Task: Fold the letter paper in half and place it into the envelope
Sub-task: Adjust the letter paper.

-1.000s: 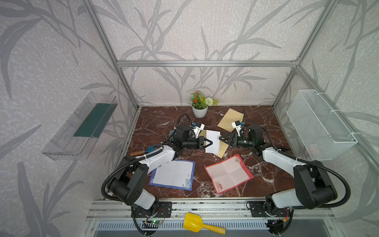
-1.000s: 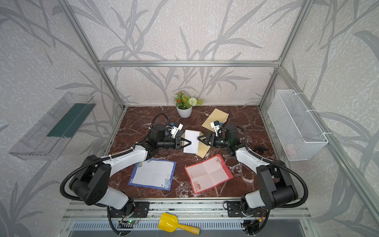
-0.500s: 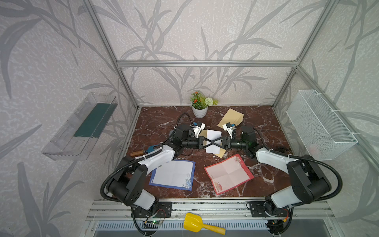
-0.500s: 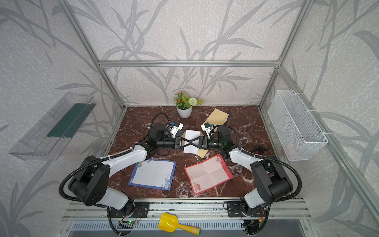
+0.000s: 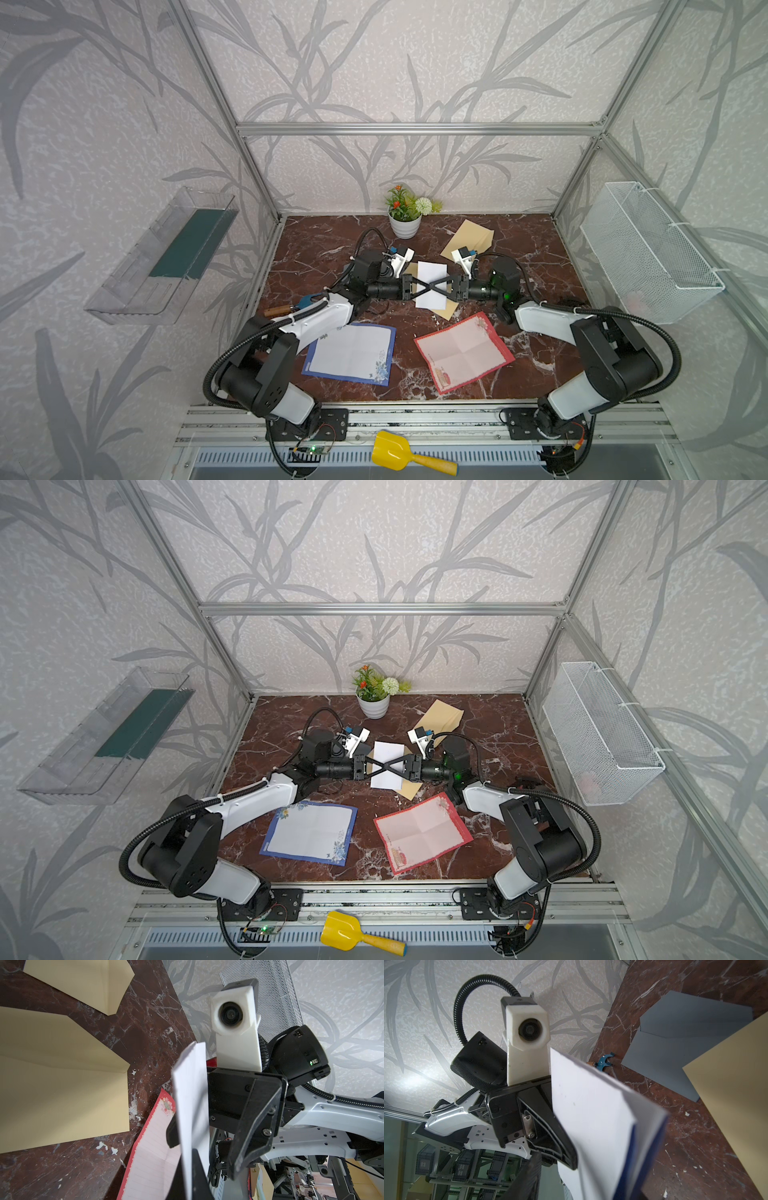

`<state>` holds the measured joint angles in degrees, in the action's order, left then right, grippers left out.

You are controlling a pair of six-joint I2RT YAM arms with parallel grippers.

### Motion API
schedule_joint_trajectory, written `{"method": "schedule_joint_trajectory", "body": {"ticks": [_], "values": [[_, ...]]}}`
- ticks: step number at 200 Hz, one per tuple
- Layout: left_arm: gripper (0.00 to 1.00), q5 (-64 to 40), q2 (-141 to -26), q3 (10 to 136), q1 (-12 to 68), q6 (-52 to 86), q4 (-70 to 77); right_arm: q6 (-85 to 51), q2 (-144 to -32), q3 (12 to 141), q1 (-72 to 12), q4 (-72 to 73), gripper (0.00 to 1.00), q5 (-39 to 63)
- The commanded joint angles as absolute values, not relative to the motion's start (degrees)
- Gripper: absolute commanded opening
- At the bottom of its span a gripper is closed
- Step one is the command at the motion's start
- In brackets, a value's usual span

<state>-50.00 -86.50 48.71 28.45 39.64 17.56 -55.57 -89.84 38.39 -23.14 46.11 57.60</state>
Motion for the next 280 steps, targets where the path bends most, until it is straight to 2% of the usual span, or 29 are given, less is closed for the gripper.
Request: {"method": "schedule_joint_trajectory", "body": {"ticks": [1,46,103,143,230,254,267,280], "values": [[0.00,-49.93,-85.07,50.60,27.85,39.18,17.40,-52.55,-86.27,38.32,-23.15,43.11,0.48,58.32],[0.00,-49.57,-85.79,50.95,27.38,39.55,17.85,-46.55,-82.21,39.34,-23.14,31.40,0.43,56.41],[0.00,-49.83,-86.46,51.15,27.33,39.73,17.98,-46.31,-82.27,39.95,-23.15,30.17,0.24,56.06],[0.00,-50.25,-86.86,51.26,27.34,39.65,18.00,-45.52,-81.83,40.42,-23.11,28.32,0.18,55.20],[0.00,-52.73,-88.40,51.84,27.32,38.32,16.55,-45.26,-83.32,43.28,-22.94,24.68,0.19,51.30],[0.00,-52.13,-88.38,52.18,27.27,36.87,14.42,-45.45,-83.50,43.59,-22.37,22.72,0.09,49.64],[0.00,-51.34,-88.41,52.37,27.32,36.10,13.03,-44.80,-83.03,43.96,-22.06,19.92,0.00,48.32],[0.00,-50.22,-88.57,52.89,27.25,34.99,11.09,-42.90,-82.24,44.78,-21.85,15.43,0.00,46.33]]}}
